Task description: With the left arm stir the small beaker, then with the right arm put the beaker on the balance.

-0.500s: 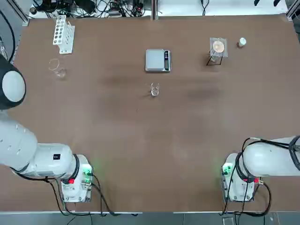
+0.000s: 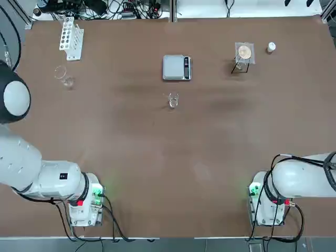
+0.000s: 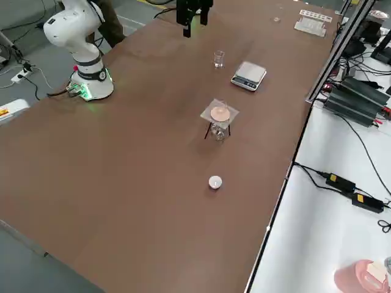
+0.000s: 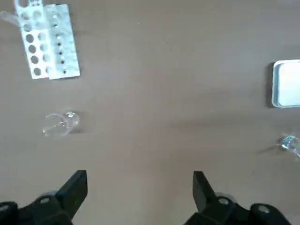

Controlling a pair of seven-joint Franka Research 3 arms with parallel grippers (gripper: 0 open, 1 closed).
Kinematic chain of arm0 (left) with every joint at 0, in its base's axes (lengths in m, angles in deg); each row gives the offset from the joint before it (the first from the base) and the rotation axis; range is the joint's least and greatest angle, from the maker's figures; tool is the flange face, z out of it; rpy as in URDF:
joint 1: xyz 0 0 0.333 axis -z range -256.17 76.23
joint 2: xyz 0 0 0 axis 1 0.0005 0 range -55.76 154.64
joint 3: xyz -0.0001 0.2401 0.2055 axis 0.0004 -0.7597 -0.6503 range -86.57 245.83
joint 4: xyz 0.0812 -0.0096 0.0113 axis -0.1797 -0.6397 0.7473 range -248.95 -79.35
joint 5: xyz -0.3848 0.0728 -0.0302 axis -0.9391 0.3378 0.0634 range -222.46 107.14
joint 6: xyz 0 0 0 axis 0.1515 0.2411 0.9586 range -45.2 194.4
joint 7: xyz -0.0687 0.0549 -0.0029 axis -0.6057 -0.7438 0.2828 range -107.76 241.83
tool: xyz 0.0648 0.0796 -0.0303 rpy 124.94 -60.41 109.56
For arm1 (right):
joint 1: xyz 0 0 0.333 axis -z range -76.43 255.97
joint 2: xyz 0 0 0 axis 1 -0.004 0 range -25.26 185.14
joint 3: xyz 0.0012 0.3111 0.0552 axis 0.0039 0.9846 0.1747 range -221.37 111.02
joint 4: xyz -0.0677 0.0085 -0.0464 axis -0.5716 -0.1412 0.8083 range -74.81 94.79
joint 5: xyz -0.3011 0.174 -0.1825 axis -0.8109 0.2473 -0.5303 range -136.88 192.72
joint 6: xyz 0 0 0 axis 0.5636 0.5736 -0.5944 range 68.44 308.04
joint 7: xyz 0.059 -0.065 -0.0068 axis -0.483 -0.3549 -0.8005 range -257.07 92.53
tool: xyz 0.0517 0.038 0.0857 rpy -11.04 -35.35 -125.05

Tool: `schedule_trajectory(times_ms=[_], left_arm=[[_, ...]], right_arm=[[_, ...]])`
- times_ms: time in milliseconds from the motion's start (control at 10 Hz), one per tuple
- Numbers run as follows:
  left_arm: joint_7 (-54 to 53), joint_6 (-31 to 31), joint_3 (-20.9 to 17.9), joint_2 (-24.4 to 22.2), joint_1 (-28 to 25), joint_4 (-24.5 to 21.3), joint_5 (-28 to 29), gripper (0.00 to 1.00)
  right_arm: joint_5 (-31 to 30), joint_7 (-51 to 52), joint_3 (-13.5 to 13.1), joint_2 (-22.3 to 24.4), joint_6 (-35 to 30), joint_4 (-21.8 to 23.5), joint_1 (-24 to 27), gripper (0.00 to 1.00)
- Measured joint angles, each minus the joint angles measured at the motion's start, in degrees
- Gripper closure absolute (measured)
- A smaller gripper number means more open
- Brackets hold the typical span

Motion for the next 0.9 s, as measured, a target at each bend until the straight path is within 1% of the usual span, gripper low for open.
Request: schedule_trajectory(times_ms=[200, 400, 600, 800, 900], left_arm=[[1.69, 2.57, 2.53, 3.47, 0.22, -0.65, -2.12, 0.00], [6.24, 6.38, 5.45, 7.17, 0.45, -1.89, -3.50, 0.00], [11.06, 12.74, 8.88, 8.21, 1.04, -6.78, -5.72, 0.01], [12.88, 18.73, 10.06, 8.30, 1.07, -12.40, -10.32, 0.01], [15.07, 21.66, 11.28, 8.32, 1.05, -14.84, -11.34, 0.02]], right_arm=[[-0.05, 0.50, 0.03, 0.02, -0.20, -0.15, 0.00, 0.00], [-0.08, 1.95, 0.05, 0.20, -0.98, -0.89, 0.00, 0.00], [-0.09, 2.07, 0.06, 0.27, -0.93, -1.40, 0.00, 0.00], [-0.15, 2.18, 0.05, 0.27, -0.26, -1.45, 0.00, 0.00], [-0.16, 2.27, 0.05, 0.27, -0.20, -1.45, 0.01, 0.00]])
